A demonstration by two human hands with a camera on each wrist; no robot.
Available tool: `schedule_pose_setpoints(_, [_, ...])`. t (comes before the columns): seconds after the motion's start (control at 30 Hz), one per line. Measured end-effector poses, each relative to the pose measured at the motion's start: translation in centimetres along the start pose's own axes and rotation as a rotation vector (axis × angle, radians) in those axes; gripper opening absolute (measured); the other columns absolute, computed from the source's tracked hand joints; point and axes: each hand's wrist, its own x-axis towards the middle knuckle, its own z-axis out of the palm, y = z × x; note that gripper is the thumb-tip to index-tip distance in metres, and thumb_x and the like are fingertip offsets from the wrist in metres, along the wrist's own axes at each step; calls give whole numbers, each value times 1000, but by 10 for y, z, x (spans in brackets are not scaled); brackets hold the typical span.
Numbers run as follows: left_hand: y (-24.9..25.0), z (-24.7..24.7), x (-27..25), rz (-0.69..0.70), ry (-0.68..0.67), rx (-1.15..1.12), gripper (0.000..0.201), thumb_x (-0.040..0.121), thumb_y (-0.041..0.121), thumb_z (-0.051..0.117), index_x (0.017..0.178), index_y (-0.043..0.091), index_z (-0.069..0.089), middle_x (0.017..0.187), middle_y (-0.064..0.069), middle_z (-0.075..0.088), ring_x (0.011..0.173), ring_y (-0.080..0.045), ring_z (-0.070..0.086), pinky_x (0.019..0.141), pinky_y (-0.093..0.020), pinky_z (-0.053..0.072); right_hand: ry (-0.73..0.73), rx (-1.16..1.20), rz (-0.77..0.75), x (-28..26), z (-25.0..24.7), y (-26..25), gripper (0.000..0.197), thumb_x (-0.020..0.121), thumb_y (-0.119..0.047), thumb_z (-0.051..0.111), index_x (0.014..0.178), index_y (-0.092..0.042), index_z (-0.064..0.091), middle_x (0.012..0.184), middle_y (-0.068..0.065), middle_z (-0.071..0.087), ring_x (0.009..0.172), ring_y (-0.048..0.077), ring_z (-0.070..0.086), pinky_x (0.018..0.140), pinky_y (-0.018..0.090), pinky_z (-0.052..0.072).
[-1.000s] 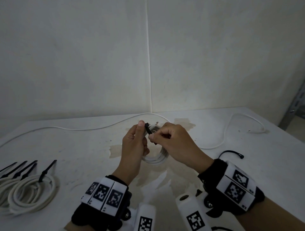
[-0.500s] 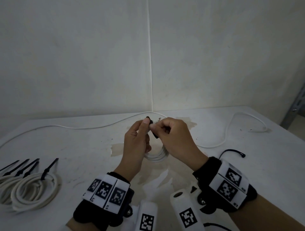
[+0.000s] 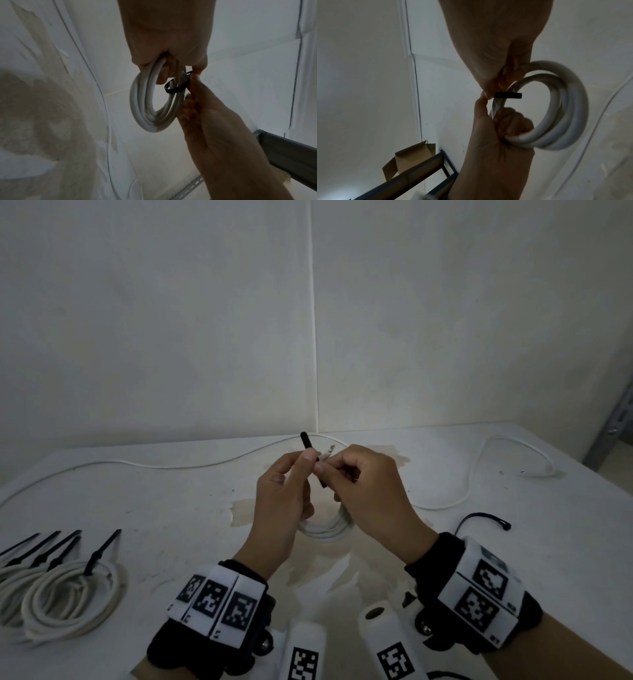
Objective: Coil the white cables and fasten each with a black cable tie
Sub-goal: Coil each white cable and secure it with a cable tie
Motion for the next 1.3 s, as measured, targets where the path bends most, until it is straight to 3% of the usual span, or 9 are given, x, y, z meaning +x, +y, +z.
schedule_pose_setpoints(0.13, [2,-8,3,-29,-28,-1,24,92,22,50,75,12,64,40,10,27,38,-7,22,40,-19,24,32,76,58,13,-17,-5,18,82,-25,67,72,-10,65,68,0,60,58,7,49,58,17,41])
schedule_pose_setpoints(0.27, [2,-6,0,-38,-120,86,22,91,20,53,75,15,67,39,10,29,37,-7,24,41,-19,25,-236,24,101,27,-21,-7,13,90,-28,54,89,-26,67,100,0,62,89,15,58,73,12,42])
schedule_pose_setpoints(0.4, [2,-5,-1,-71,-158,60,32,90,18,54,61,24,65,42,7,27,38,-8,22,42,-19,24,-327,-43,41,30,-22,-13,20,91,-20,54,77,-15,67,78,-4,65,71,3,58,65,10,43])
schedule_pose_setpoints(0.5, [1,-4,-4,-88,-184,80,22,90,18,54,71,16,66,41,8,29,38,-7,22,41,-18,24,-237,-109,-3,33,-24,-14,24,93,-21,52,74,-13,64,66,-4,62,62,8,60,62,21,48])
schedule_pose_setpoints(0.7, [-4,-1,-10,-80,-206,126,16,89,15,55,78,11,64,38,10,31,35,-6,24,40,-17,26,-62,-13,31,41,-25,-17,27,95,-19,48,69,-18,55,67,-5,58,43,10,59,47,19,44])
schedule_pose_setpoints(0.9, [0,-10,-4,-63,-164,116,13,90,16,55,82,9,63,38,10,31,35,-6,24,40,-18,26,-205,96,119,30,-20,-15,11,87,-18,61,76,-14,62,66,3,63,56,6,59,57,15,49])
schedule_pose_setpoints(1.03, [1,-8,-4,-78,-168,48,14,91,15,53,80,10,61,38,10,28,35,-6,22,39,-16,25,-175,-6,48,28,-16,-13,17,88,-16,60,72,-8,58,74,17,66,66,22,57,70,37,51])
schedule_pose_setpoints(1.17, [3,-6,-5,-67,-187,63,18,91,14,53,75,13,61,40,9,27,37,-7,20,40,-19,23,-114,-72,4,28,-14,-14,18,89,-18,58,75,-6,56,73,19,64,72,36,60,73,46,52])
schedule_pose_setpoints(1.3, [7,-4,-4,-38,-204,76,18,90,14,53,75,14,60,39,10,27,38,-7,20,40,-18,23,-79,-39,27,33,-16,-18,18,88,-15,59,75,-2,57,62,9,60,59,21,59,68,38,53])
